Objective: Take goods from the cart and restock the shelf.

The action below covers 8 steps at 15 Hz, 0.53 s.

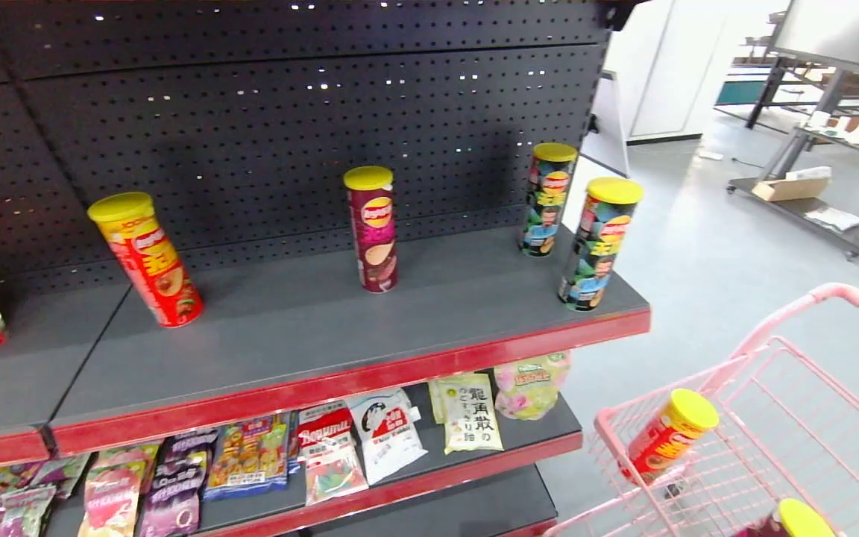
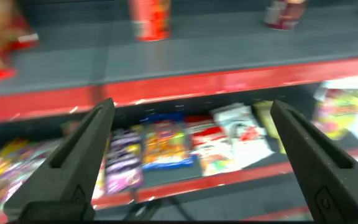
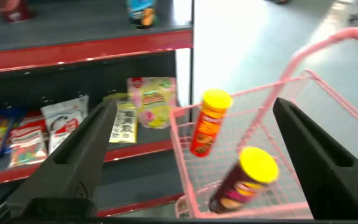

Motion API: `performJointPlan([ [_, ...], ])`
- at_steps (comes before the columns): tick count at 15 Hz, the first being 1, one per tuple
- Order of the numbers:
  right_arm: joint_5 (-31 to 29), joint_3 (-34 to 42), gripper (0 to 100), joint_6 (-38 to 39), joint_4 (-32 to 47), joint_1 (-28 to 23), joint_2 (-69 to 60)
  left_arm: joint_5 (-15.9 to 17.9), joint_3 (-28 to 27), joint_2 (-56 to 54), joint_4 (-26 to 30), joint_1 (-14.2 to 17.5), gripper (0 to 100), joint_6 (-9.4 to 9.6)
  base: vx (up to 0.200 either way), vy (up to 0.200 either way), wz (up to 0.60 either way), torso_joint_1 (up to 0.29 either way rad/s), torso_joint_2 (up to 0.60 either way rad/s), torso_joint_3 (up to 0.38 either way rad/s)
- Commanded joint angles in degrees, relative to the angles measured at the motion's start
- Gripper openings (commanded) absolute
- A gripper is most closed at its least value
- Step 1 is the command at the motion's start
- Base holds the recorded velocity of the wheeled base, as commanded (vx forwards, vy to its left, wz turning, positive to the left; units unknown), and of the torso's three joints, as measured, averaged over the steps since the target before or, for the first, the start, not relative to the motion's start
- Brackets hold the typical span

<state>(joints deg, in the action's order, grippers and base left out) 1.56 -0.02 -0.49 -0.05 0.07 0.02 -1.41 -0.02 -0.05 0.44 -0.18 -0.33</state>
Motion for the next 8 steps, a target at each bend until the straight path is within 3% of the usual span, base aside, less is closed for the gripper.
performJointPlan([
  [1, 0.11, -0.06, 100, -0.04, -0.04, 0.01, -0.02, 0.01, 0.02, 0.05, 0.0, 0.01, 100, -0.02, 0.0, 0.0, -0.6, -0.002, 0.01, 0.002],
  [8, 0.11, -0.06, 100, -0.04, -0.04, 0.01, -0.02, -0.08, 0.02, 0.05, 0.0, 0.01, 100, -0.02, 0.0, 0.0, -0.6, 0.002, 0.0, 0.002],
])
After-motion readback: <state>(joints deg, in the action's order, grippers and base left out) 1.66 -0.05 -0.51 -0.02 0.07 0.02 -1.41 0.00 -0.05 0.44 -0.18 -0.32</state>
